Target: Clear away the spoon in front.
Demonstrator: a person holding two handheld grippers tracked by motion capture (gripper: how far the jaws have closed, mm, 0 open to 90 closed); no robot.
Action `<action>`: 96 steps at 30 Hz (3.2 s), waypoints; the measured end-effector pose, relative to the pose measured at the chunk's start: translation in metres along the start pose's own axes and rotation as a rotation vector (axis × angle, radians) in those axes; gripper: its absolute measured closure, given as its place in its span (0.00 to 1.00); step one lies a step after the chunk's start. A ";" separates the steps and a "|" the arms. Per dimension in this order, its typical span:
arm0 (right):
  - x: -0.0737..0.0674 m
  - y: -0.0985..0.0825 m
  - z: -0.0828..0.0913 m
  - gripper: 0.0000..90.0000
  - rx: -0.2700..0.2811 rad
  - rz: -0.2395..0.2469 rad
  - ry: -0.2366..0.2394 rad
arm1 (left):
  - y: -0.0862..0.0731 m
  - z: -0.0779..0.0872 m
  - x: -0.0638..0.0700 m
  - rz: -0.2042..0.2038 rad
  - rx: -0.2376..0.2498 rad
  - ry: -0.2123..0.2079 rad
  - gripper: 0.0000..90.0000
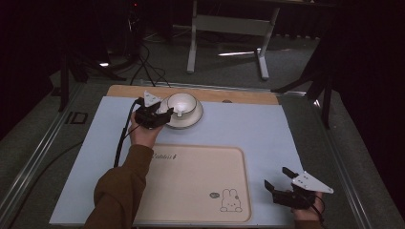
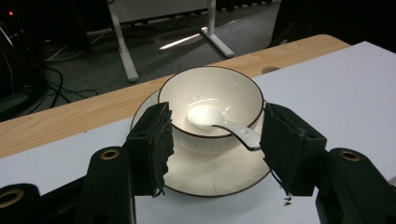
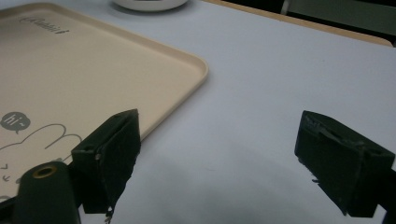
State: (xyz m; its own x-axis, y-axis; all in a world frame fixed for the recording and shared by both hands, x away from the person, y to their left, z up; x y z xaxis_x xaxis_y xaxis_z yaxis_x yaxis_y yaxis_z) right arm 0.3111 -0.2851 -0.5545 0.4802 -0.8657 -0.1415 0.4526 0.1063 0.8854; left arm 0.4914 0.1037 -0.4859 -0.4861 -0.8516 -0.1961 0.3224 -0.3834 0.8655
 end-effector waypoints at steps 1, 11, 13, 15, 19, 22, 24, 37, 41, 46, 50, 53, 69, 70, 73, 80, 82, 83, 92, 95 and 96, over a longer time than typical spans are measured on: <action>0.000 0.000 0.000 0.16 0.000 0.000 0.000 | 0.000 -0.003 0.001 0.000 -0.003 -0.001 0.48; 0.000 0.000 0.001 0.16 0.001 0.000 0.000 | 0.000 -0.032 0.011 0.006 -0.034 -0.008 0.47; 0.000 0.000 0.001 0.16 0.001 -0.001 0.000 | -0.002 -0.038 0.016 0.014 -0.041 -0.015 0.46; 0.001 0.000 0.001 0.16 0.000 -0.002 -0.001 | -0.004 -0.043 0.022 0.010 -0.050 -0.018 0.45; 0.000 0.000 0.002 0.16 0.002 -0.002 0.000 | -0.014 -0.053 0.028 0.012 -0.082 -0.020 0.44; 0.001 0.000 0.002 0.16 0.003 -0.002 -0.001 | -0.019 -0.056 0.026 0.015 -0.100 -0.018 0.44; 0.001 0.000 0.002 0.16 0.004 -0.003 -0.002 | -0.021 -0.057 0.024 0.010 -0.108 -0.010 0.46; 0.001 0.000 0.002 0.16 -0.001 0.000 -0.003 | -0.029 -0.057 0.017 0.047 -0.108 0.009 0.70; 0.002 0.000 0.002 0.16 -0.001 0.002 -0.004 | -0.030 -0.059 0.017 0.048 -0.112 0.016 0.72; 0.002 0.000 0.002 0.16 0.000 0.001 -0.003 | -0.031 -0.060 0.018 0.032 -0.114 0.024 0.75; 0.002 0.000 0.002 0.16 -0.002 0.002 -0.004 | -0.032 -0.061 0.019 0.041 -0.117 0.024 0.79; 0.002 -0.001 0.002 0.16 -0.002 0.002 -0.004 | -0.031 -0.061 0.018 0.049 -0.117 0.027 0.81; 0.001 -0.001 0.001 0.16 -0.003 0.001 -0.003 | -0.025 -0.055 0.021 0.050 -0.091 0.016 0.82; 0.002 -0.001 0.001 0.16 -0.002 0.001 -0.002 | -0.024 -0.055 0.021 0.048 -0.090 0.014 0.83; 0.002 -0.001 0.002 0.16 -0.002 0.000 -0.003 | -0.022 -0.053 0.020 0.054 -0.080 0.018 0.83; 0.002 0.000 0.002 0.16 -0.002 0.001 -0.003 | -0.015 -0.044 0.015 0.055 -0.059 0.024 0.83; 0.002 0.000 0.002 0.16 -0.001 0.000 -0.004 | -0.012 -0.041 0.015 0.059 -0.051 0.024 0.83; 0.002 0.000 0.002 0.16 -0.001 0.001 -0.004 | -0.011 -0.039 0.014 0.062 -0.049 0.024 0.83; 0.001 0.000 0.002 0.16 0.000 0.002 -0.003 | -0.005 -0.024 0.010 0.055 -0.047 0.020 0.83; 0.001 0.000 0.002 0.16 0.000 0.002 -0.003 | -0.003 -0.019 0.008 0.051 -0.045 0.020 0.83; 0.001 0.000 0.002 0.16 -0.001 0.002 -0.003 | -0.002 -0.017 0.008 0.049 -0.042 0.019 0.83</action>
State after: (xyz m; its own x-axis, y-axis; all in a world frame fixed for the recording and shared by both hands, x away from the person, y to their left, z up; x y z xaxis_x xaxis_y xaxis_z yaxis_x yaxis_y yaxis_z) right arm 0.3103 -0.2873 -0.5541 0.4783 -0.8672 -0.1386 0.4523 0.1080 0.8853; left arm 0.5011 0.0914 -0.4968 -0.4533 -0.8763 -0.1629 0.3793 -0.3550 0.8545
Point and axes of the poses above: each handheld gripper's, and its own axes: z roughly backward along the jaws, y roughly out of its top, x roughly to its right, the point moved 10 cm from there along -z, roughly forward along the jaws, and after that the axes turned 12 degrees about -z, right-handed, at the moved point
